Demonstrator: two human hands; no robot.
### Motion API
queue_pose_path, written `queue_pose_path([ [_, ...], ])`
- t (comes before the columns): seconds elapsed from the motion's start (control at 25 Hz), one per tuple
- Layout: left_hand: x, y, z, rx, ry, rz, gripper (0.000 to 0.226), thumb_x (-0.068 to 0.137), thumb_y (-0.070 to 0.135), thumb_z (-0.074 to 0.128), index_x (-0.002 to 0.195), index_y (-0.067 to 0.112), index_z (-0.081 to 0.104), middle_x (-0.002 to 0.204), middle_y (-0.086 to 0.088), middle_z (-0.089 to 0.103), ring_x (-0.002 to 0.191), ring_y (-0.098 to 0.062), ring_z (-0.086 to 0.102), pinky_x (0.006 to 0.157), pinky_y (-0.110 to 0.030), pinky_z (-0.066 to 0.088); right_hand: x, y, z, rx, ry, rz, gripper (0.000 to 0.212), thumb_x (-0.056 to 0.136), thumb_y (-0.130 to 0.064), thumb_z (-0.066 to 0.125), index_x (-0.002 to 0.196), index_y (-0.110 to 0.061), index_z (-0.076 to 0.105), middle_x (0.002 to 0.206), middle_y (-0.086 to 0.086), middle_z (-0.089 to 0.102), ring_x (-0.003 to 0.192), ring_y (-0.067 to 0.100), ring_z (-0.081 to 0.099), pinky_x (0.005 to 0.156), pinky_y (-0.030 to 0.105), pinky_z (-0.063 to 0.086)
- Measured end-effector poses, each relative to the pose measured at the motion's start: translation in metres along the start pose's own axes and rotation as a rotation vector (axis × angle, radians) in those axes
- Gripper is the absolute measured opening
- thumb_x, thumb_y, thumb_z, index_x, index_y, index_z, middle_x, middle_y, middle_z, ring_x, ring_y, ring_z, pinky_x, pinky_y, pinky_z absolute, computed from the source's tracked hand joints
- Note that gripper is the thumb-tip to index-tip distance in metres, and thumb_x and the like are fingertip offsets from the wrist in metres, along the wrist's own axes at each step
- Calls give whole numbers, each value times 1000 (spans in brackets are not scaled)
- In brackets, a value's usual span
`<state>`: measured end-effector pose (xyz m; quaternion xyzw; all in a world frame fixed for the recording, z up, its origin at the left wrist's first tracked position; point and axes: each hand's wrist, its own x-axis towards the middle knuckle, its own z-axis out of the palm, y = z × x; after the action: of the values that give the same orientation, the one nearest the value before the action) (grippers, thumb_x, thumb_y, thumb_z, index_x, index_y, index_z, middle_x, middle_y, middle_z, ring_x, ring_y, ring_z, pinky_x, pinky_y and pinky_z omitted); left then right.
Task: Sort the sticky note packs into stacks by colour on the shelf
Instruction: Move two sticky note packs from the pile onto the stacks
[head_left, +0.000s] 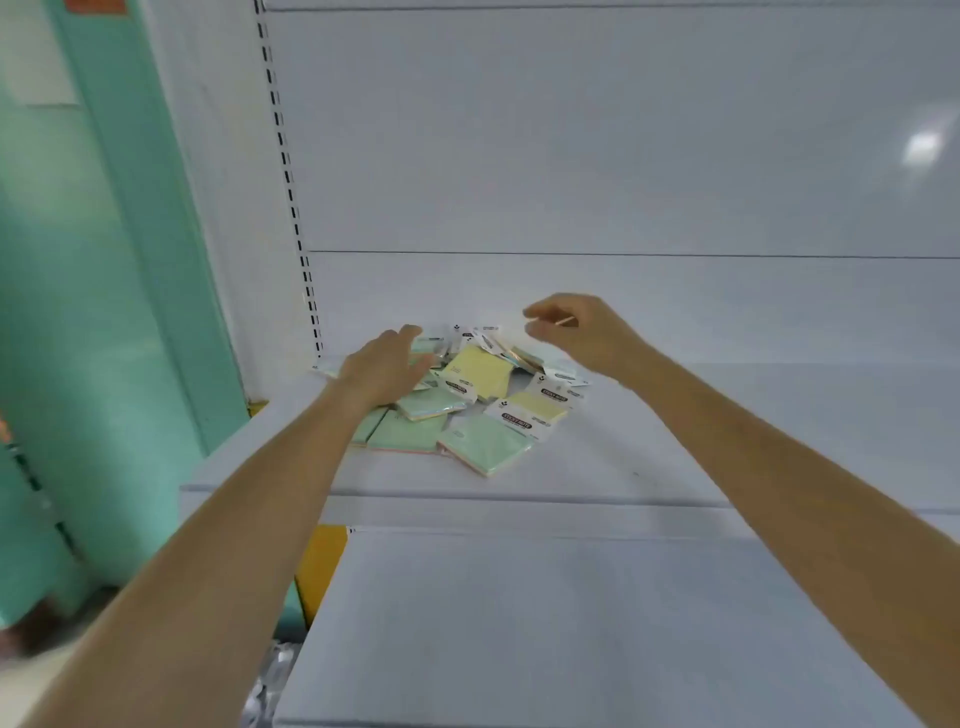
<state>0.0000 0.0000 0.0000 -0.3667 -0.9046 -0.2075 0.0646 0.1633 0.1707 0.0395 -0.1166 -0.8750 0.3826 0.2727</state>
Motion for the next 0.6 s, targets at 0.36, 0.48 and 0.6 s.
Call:
queue_pose_path([
  [0.36,37,2,27,30,-133,92,48,92,34,44,138,22,36,140,-11,45,127,-30,45,102,-44,41,4,77,49,-533,-18,600,61,79,-51,57,129,-20,42,131,13,46,124,33,37,99,38,33],
  [0.48,54,7,35,51,-187,97,48,92,37,43,137,23,36,139,-11,47,126,-31,46,102,-46,41,7,81,60,-429,-73,555,55,82,-40,58,133,-29,41,137,5,47,128,30,36,103,37,31],
  [0.6,67,10,45,67,-220,88,51,91,41,44,136,18,37,137,-13,50,123,-32,48,101,-46,41,10,85,64,-317,-22,469,52,82,-27,59,131,-25,44,138,2,49,127,25,43,103,35,37],
])
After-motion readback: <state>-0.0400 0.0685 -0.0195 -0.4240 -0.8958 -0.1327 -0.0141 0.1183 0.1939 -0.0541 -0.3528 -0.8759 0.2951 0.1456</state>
